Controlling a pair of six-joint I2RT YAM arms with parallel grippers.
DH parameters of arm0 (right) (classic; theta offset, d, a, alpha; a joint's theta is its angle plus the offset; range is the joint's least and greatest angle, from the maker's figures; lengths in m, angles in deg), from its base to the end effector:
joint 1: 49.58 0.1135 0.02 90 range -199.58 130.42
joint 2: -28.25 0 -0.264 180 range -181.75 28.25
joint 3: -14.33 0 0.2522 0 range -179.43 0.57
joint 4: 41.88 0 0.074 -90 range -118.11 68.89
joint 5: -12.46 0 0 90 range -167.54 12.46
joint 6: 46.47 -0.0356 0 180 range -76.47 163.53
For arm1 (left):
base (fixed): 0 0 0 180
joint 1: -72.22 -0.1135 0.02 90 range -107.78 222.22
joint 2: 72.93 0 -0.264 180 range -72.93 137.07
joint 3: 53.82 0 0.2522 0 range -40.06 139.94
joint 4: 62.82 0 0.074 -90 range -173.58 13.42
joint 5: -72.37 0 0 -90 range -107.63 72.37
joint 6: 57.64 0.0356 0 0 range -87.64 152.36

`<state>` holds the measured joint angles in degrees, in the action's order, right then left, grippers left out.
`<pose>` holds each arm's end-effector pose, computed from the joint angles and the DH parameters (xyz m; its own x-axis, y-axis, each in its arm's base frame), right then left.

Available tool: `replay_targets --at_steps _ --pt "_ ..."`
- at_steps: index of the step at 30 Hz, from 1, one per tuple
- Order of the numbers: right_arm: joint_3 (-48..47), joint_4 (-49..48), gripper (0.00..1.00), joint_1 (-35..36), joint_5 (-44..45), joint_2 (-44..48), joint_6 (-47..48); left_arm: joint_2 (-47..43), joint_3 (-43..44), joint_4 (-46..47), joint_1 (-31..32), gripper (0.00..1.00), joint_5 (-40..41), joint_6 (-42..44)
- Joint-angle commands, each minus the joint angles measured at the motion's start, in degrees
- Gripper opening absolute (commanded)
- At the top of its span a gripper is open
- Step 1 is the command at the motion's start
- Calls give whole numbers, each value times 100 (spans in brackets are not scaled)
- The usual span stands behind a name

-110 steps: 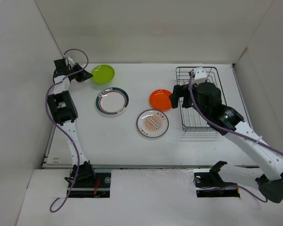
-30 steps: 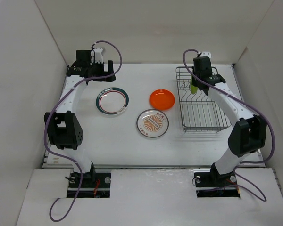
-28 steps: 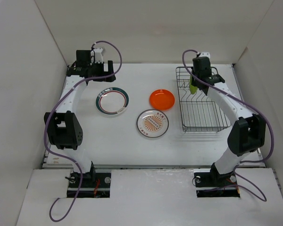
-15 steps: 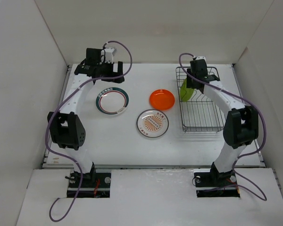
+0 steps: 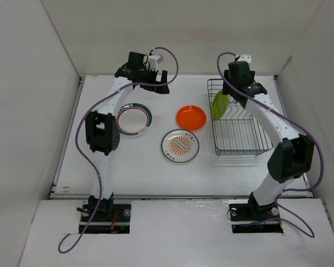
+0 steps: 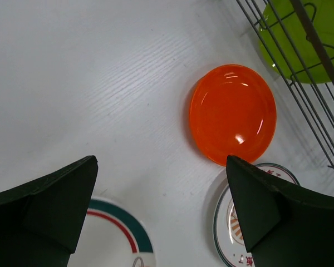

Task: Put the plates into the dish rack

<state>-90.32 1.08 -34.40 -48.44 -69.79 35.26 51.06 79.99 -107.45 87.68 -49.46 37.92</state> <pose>0.3830 0.0860 0.3416 -0.5446 -0.0175 -0.8385 0.2300 0.9583 -0.1694 0.4785 -0.1518 0.3159 -0.4852 0.2196 -0.8464 0.6941 0.6854 -0.2201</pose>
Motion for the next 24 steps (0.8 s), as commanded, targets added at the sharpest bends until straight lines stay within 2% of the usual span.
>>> replay_targets --at_steps 1,5,8,11,14,16,24 --pt "-52 87 73 300 474 1022 -166 748 676 -313 71 100 -1049 68" --pt "352 -27 74 766 474 1726 -104 1268 1046 -297 184 100 -1666 -46" --pt "589 25 74 1013 246 2139 -104 1409 1047 -226 246 94 -1730 -99" --pt "862 78 74 1399 183 2542 -235 1540 933 -173 308 92 -1730 -99" --pt "1055 192 74 1803 324 2772 -402 1594 740 -113 370 83 -1730 -99" --pt "1056 279 74 2005 403 2852 -473 1594 486 63 501 77 -1519 -230" --pt "1056 553 74 2735 720 2922 -667 1936 484 222 783 70 -842 -494"
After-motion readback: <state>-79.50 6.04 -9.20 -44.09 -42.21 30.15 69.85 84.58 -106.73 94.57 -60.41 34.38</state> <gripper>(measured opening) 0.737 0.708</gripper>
